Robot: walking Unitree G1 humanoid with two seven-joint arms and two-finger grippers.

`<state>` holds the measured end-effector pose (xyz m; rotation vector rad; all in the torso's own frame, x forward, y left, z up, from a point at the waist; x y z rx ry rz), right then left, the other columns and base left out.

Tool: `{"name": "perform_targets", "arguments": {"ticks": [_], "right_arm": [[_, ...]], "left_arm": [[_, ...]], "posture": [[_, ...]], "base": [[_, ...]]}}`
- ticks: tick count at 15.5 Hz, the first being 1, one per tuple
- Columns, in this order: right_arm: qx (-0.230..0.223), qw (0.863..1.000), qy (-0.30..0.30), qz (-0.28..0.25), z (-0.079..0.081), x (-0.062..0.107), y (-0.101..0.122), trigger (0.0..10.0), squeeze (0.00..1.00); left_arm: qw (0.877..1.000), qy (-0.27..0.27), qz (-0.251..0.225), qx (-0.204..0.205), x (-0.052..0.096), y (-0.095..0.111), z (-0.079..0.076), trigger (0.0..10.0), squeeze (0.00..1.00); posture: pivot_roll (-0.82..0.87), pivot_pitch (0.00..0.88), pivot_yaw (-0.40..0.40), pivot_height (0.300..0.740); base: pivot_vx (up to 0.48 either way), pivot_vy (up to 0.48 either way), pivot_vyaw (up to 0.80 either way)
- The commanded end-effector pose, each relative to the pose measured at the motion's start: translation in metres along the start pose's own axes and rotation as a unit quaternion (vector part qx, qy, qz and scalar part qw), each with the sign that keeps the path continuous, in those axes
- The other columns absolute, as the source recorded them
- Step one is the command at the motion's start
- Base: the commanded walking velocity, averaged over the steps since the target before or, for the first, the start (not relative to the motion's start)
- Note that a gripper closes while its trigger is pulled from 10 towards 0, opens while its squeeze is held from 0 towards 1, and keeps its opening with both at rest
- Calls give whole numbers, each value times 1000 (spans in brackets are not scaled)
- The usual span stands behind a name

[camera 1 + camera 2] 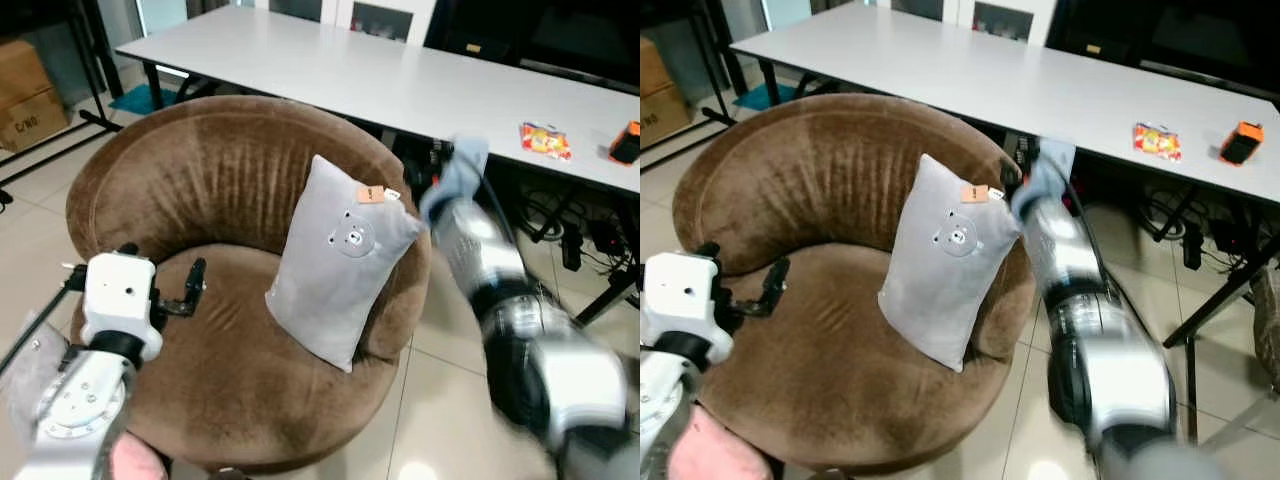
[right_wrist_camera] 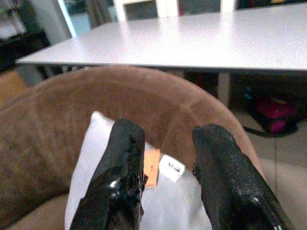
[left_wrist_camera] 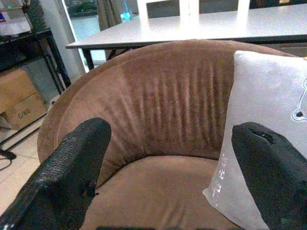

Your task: Move the pillow to the sofa from floor

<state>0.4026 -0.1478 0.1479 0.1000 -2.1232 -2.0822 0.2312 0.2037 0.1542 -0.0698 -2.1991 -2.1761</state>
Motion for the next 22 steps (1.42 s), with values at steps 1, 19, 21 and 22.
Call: {"name": "perform_targets", "arguments": {"ticks": [1,19,21,22], "right_arm": [[27,999,30,-23,8,11,11,10000,0],[113,990,67,47,47,106,-29,10000,0],[114,990,70,48,48,106,-30,10000,0],[114,990,70,49,49,106,-30,10000,0]], "left_arm": [[1000,6,2,-2,0,-3,-4,10000,0],[998,18,-23,-61,4,-10,-6,10000,0],[998,18,-23,-63,4,-10,-6,10000,0],[998,19,-22,-64,5,-10,-5,10000,0]], "posture": [[81,0,-81,740],[46,0,-60,740],[49,0,-60,740],[49,0,-60,740]], "base": [[0,0,0],[-85,0,0],[-253,0,0],[-255,0,0]]}}
Point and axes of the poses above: a point about 5 cm out from each wrist's last joint towards the gripper, its own x axis pointing back from the gripper into the wrist, its own y axis along the axis of the wrist's last joint, z = x × y, the point moved 2 cm from there along -x, pointing out of the wrist towards the gripper, and after that the axes turned 14 degrees about x, right-handed, at the moved point
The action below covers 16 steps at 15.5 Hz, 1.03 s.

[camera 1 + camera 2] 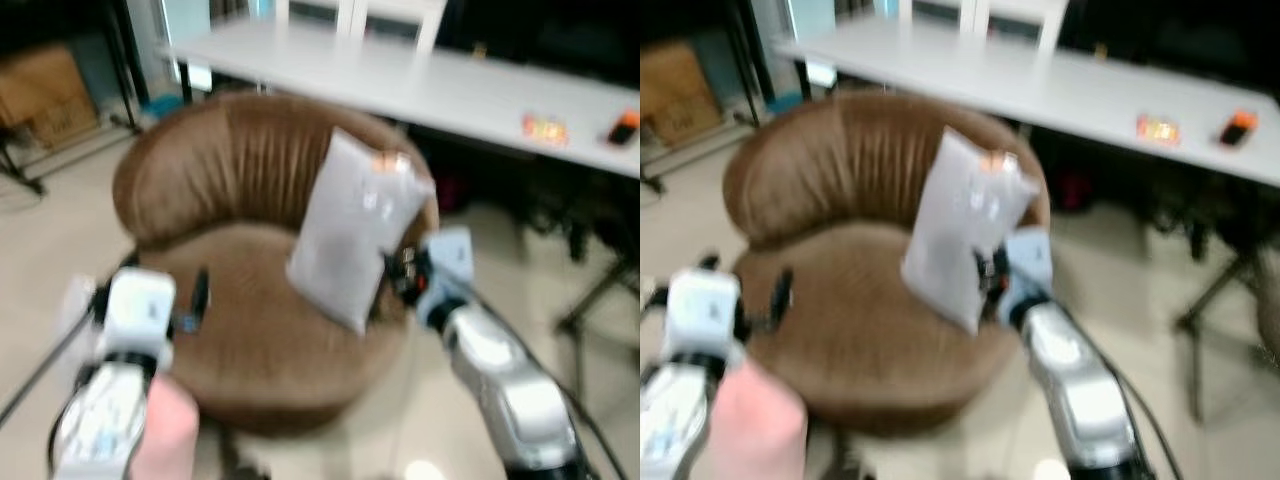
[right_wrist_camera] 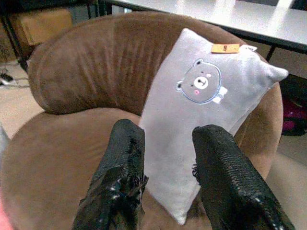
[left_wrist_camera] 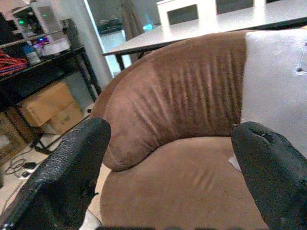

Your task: Move the pillow to the sofa from floor

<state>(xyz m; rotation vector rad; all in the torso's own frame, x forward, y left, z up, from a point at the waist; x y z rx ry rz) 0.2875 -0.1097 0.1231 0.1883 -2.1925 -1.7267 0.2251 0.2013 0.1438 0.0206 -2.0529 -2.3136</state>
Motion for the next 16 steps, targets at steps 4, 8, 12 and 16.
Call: {"name": "perform_targets", "arguments": {"ticks": [4,8,12,16], "right_arm": [[31,999,11,-4,-2,0,2,10000,0],[4,1000,0,2,-4,-6,1,10000,0],[-2,1000,-13,13,-8,-7,-3,10000,0],[1,1000,-16,12,-9,-7,-2,10000,0]], "left_arm": [[999,11,1,42,-2,0,6,10000,0],[998,24,5,54,0,0,7,10000,0],[998,25,6,60,-2,1,6,10000,0],[998,22,8,62,-3,0,4,10000,0]], "posture": [[44,0,-52,740],[71,0,-72,740],[67,0,-74,740],[64,0,-73,740]], "base": [[-64,0,341],[0,0,600],[0,136,0],[0,311,0]]}}
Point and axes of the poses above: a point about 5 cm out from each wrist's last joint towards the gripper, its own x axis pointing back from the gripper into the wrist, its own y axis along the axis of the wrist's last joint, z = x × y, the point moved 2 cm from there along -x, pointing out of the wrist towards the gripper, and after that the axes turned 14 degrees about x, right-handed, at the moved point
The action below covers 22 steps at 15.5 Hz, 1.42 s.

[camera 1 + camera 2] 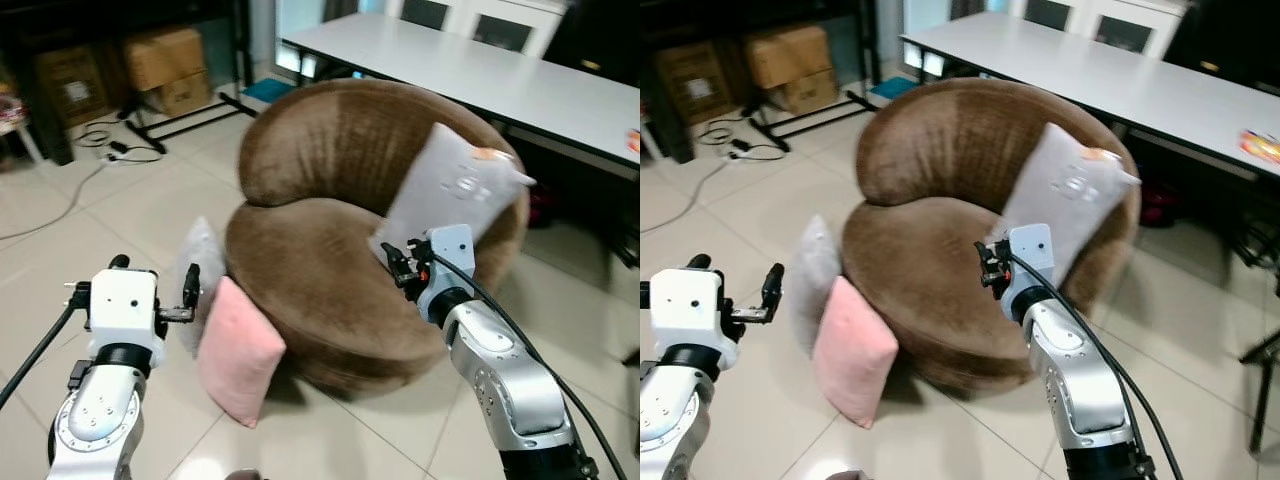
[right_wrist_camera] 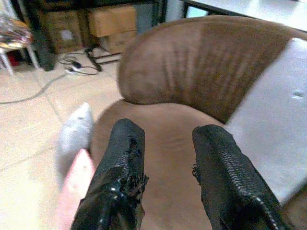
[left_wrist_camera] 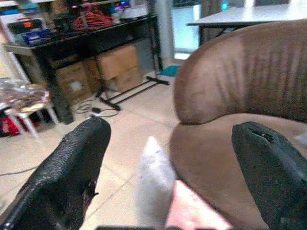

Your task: Move the pillow to the sofa from floor

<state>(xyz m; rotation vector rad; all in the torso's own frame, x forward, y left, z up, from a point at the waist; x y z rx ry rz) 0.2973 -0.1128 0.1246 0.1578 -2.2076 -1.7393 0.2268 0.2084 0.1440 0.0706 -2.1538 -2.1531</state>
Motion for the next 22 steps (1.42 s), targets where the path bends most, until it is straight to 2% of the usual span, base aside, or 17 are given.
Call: {"name": "perform_targets", "arguments": {"ticks": [1,6,8,11,16,22], "right_arm": [[4,1000,-2,8,-2,0,-3,10000,0],[3,1000,-1,5,-2,-1,-3,10000,0],[13,999,32,-7,7,-1,2,10000,0],[23,998,52,-10,13,0,3,10000,0],[24,998,58,-3,12,0,0,10000,0],[20,999,35,6,7,-2,-3,10000,0]], "left_arm": [[1000,-4,1,2,-1,1,-3,10000,0],[1000,-11,-9,4,-2,5,-4,10000,0],[1000,-22,-16,14,-1,8,-5,10000,0],[1000,-17,-18,17,0,8,-3,10000,0],[1000,-12,-15,21,3,6,-2,10000,0],[1000,-1,-19,17,3,6,2,10000,0]], "posture": [[65,0,-74,740],[70,0,-74,740],[73,0,-76,740],[73,0,-81,740],[79,0,-91,740],[81,0,-91,740]], "base": [[0,319,0],[0,0,0],[0,0,0],[178,0,800],[288,0,800],[291,0,0]]}}
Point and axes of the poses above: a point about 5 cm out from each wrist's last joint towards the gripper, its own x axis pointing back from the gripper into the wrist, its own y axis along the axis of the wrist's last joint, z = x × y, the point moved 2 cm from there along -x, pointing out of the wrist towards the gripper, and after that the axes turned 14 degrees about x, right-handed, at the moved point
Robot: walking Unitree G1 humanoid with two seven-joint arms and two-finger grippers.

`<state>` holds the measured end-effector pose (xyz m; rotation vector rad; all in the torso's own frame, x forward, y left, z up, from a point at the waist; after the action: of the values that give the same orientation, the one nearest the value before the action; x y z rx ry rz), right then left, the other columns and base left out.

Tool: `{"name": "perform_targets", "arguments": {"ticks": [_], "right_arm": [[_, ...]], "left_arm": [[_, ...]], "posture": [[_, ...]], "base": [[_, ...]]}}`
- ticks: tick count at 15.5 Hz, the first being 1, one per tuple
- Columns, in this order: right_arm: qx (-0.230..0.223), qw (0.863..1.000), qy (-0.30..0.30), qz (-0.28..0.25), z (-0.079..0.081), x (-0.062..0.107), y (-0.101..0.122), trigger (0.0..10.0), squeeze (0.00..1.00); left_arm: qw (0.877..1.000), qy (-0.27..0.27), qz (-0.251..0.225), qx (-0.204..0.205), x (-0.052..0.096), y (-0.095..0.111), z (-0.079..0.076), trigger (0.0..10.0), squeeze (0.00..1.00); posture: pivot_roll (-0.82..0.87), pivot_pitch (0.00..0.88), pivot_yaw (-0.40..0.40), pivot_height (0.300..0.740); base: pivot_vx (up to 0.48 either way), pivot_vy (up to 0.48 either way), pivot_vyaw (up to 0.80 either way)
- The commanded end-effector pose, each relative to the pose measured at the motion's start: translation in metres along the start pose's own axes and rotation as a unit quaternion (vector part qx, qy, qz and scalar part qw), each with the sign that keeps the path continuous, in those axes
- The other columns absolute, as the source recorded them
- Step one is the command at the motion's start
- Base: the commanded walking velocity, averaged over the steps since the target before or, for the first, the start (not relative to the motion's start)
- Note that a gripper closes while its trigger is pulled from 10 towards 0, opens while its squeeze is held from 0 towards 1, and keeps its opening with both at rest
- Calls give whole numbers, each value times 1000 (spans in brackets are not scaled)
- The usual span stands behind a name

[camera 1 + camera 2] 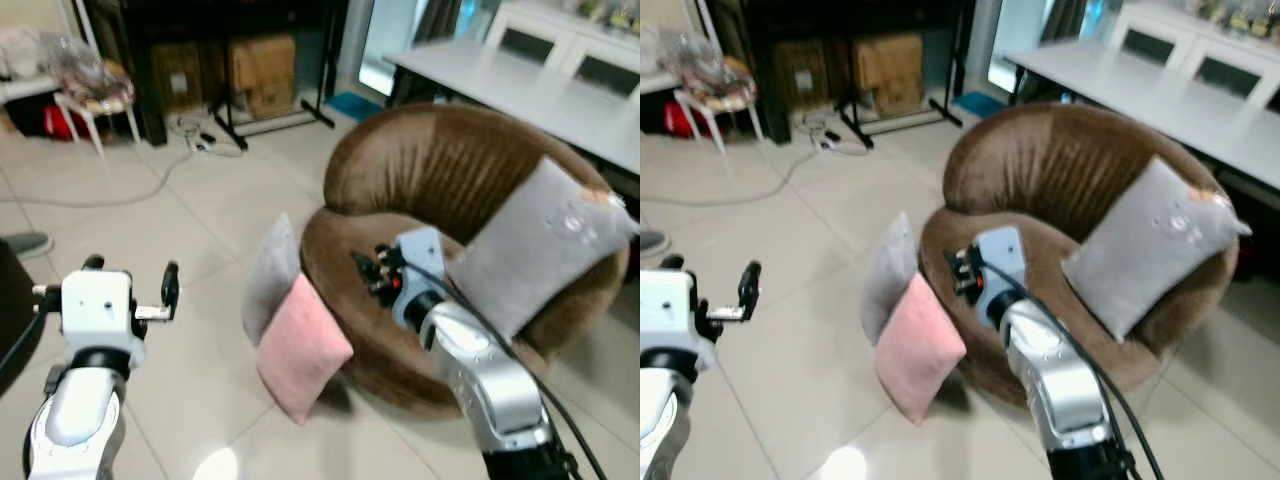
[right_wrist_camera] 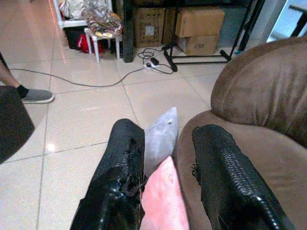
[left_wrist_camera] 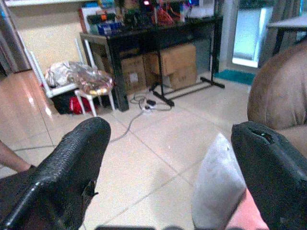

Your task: Move the pillow to the sofa from floor

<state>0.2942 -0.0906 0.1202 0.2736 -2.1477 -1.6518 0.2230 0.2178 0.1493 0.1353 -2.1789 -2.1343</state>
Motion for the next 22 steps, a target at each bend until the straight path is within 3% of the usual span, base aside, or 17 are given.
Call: {"name": "perform_targets", "arguments": {"ticks": [1,22], "right_arm": [[5,1000,-29,11,-16,4,-5,10000,0],[-20,998,-61,5,-24,5,-7,10000,0]], "left_arm": [[1000,-12,-2,6,0,1,-7,10000,0],[1000,-18,-7,-5,0,3,-4,10000,0]], "posture": [[81,0,-91,740],[84,0,-85,740]], "base": [[289,0,0],[293,0,0]]}}
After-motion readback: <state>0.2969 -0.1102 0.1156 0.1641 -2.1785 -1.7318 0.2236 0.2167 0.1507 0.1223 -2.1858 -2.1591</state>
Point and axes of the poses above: a point about 5 cm out from each wrist's last joint towards the gripper, its own x axis pointing back from the gripper into the wrist, its own y axis along the axis of the wrist's last joint, z = x × y, the point moved 2 cm from there along -x, pointing out of the wrist towards the gripper, and after that the axes turned 14 degrees about x, right-handed, at the moved point
